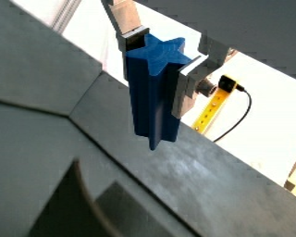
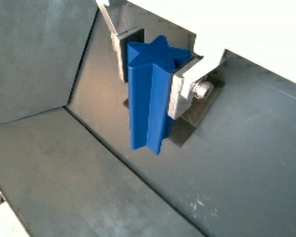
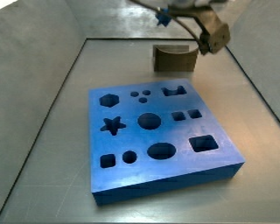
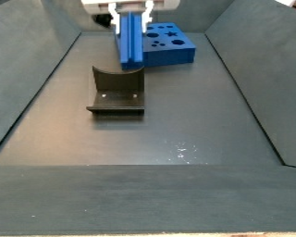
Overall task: Pick up the star object. Move up. Place the star object on the fixture. Regrasp the star object. Move to above the board. Insert the star object.
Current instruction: Move to above the board.
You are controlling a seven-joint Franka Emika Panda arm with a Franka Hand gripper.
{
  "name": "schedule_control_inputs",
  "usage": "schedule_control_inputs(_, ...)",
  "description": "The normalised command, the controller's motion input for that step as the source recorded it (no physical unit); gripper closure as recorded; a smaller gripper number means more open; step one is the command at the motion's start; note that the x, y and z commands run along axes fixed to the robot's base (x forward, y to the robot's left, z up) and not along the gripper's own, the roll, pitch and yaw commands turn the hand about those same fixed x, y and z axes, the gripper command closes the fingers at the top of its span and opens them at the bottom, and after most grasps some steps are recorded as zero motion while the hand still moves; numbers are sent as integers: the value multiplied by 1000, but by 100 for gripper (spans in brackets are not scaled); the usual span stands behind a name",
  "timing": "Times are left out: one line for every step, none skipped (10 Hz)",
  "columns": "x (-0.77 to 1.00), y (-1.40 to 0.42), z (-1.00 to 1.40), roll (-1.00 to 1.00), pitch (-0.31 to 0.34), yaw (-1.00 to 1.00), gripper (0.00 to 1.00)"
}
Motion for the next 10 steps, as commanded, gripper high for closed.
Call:
schedule_control_inputs(-218, -42, 1000, -92, 191, 14, 100)
schedule_control_inputs(-211, -39, 1000, -81, 184, 42, 100)
schedule_control_inputs(-176, -34, 1000, -61, 146, 98, 100)
schedule_control_inputs(-165, -30, 1000, -55, 126, 115, 100)
schedule_control_inputs(-118, -20, 833, -47, 77, 130, 100)
schedule_control_inputs(-86, -15, 672, -46, 50, 130, 100)
schedule_control_inputs(-50, -13, 459, -45, 24, 119, 100)
schedule_control_inputs(-38, -14, 355, -43, 18, 107, 100)
schedule_control_inputs(-275, -1000, 369, -1000, -27, 28, 100)
schedule_control_inputs(-270, -1000, 341, -1000, -33, 24, 100)
